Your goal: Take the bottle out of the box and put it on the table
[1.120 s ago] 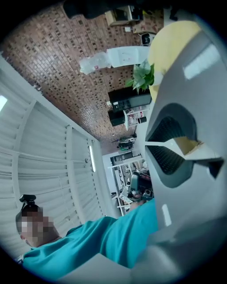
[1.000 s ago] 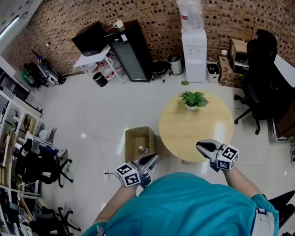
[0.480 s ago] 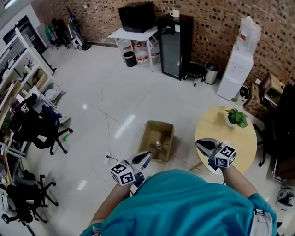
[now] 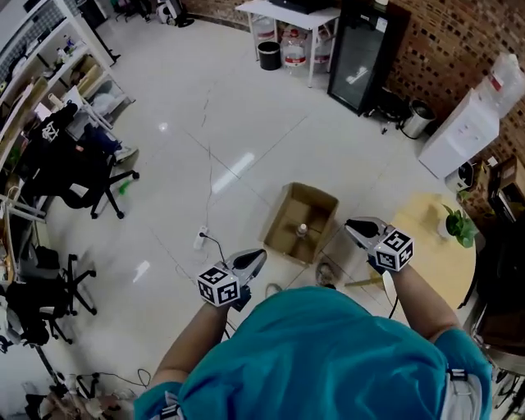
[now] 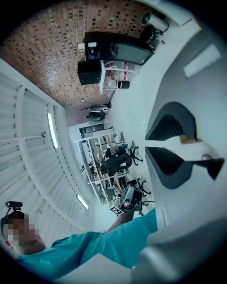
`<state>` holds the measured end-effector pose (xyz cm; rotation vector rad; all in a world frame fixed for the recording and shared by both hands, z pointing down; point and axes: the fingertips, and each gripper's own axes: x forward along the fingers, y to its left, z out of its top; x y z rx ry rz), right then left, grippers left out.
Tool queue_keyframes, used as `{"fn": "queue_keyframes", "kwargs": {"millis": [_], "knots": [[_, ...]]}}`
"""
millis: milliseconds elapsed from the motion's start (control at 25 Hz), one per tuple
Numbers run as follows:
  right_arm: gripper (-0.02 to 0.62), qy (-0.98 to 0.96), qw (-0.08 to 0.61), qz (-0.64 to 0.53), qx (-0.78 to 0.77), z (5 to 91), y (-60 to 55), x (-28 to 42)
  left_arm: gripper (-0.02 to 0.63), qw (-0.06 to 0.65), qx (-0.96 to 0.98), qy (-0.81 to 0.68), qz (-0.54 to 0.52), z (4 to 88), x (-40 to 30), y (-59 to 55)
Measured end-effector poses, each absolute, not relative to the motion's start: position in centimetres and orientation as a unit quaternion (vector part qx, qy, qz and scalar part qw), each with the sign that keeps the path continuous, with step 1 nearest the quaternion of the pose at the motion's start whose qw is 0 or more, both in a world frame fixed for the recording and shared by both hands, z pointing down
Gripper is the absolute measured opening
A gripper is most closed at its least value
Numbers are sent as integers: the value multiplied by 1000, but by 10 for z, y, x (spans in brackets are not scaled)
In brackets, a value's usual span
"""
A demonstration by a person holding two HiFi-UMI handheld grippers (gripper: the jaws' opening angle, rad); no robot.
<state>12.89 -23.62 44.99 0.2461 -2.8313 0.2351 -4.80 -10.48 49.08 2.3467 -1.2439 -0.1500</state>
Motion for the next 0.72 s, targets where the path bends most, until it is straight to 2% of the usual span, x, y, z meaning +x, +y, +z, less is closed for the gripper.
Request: {"fn": "queue_keyframes", "kwargs": {"millis": [240,440,720], "knots": [[66,-977,187,97,12,576,-346,103,0,295,816,-498,5,592,-19,-190],[88,-964,239,117,-31,661,-398,98,0,324,792,-517,23,627,9,-240],[155,-922,329,201,-30,788,-431,42,0,384,791,-471,68,721,-25,-295]]}}
